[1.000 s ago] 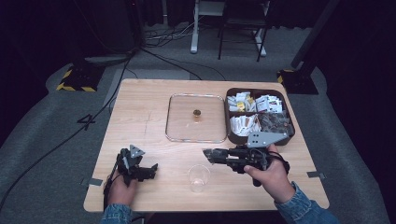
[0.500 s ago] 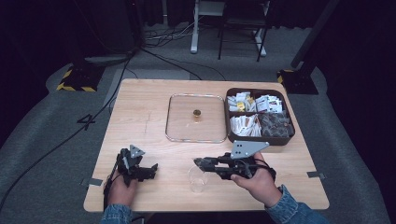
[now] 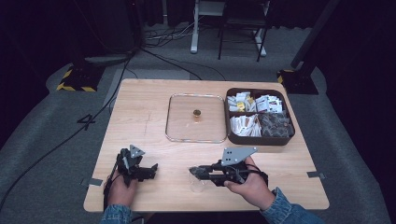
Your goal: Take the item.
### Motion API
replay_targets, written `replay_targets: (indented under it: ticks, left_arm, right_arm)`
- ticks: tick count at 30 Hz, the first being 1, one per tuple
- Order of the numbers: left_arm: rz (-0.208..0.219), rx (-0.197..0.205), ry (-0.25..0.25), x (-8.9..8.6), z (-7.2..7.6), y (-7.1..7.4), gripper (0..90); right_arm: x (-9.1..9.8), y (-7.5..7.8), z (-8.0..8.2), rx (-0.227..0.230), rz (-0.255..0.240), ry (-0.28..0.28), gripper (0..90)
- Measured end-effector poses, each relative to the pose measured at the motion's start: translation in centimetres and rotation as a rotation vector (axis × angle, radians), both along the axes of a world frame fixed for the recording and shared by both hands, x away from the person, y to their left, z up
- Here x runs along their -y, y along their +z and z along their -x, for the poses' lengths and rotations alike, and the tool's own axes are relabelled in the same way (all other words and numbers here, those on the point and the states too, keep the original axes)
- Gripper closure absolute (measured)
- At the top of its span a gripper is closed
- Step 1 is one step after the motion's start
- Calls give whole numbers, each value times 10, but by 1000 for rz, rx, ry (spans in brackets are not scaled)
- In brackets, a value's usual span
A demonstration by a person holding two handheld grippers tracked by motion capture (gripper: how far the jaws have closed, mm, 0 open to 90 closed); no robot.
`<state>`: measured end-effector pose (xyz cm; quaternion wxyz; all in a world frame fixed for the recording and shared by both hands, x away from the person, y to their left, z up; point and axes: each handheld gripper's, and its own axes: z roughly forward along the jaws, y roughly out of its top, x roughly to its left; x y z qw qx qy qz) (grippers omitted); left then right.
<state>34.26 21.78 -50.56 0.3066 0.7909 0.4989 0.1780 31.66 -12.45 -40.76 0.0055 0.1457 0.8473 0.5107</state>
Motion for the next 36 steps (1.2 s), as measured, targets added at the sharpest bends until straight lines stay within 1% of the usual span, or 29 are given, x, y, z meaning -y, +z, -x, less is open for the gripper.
replay_targets:
  ticks: [3,4,6,8,14,17,22,23,24,26,27,29,36]
  left_arm:
    - [0,0,0,0,0,0,0]
    - [0,0,1,0,0,0,0]
    - [0,0,1,0,0,0,0]
    - [0,0,0,0,0,0,0]
    - [2,1,2,0,0,0,0]
    - [0,1,0,0,0,0,0]
    - [2,2,2,0,0,0,0]
    - [2,1,2,0,0,0,0]
    - [2,1,2,0,0,0,0]
    - [2,1,2,0,0,0,0]
    - [2,1,2,0,0,0,0]
    - [2,1,2,0,0,0,0]
    - [3,2,14,1,1,0,1]
  right_arm:
    - [0,-2,0,-6,7,1,750]
    - [-1,-4,0,-6,18,1,750]
    - [-1,-5,0,-9,21,0,750]
    - [-1,-7,-1,-8,33,1,750]
    - [-1,-11,-1,-13,44,-2,750]
    - [-1,-13,-1,-11,58,0,750]
    - [-1,-14,-2,-5,67,-1,744]
    - [-1,-14,-2,-5,62,6,724]
    - [-1,-14,-2,-15,48,11,615]
    - [-2,-14,-3,-8,36,-6,520]
    - [-2,-14,-3,-8,36,-6,520]
    - [-2,-14,-4,-7,31,-20,458]
    - [-4,-13,-6,-1,36,-21,421]
